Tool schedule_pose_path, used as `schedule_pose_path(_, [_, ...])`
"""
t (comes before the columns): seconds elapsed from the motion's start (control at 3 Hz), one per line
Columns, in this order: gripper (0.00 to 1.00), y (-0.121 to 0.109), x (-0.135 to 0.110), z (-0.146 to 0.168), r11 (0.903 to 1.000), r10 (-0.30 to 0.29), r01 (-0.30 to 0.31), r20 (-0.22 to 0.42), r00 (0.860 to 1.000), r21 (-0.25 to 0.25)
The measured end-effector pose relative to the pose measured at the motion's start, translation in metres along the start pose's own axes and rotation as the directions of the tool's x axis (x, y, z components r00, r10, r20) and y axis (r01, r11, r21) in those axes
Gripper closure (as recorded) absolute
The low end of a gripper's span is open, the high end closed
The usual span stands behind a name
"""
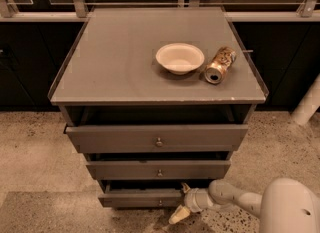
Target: Open bottom drawer
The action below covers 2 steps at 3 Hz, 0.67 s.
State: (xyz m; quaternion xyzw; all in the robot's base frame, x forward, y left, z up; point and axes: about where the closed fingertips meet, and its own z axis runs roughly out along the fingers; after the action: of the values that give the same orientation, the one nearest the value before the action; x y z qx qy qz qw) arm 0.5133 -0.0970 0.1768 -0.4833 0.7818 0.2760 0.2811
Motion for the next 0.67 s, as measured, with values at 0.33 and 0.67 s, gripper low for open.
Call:
schedule_pose_path(0.33, [0.0,-0.0003,-0.0016,-0.001,0.9995,0.022,-0.022,-0.012,1.0,-0.022])
schedule_pose_path(0.67, [0.0,-0.0002,-0.0016,-0.001,0.9995,0.022,-0.022,-0.012,1.0,-0.022])
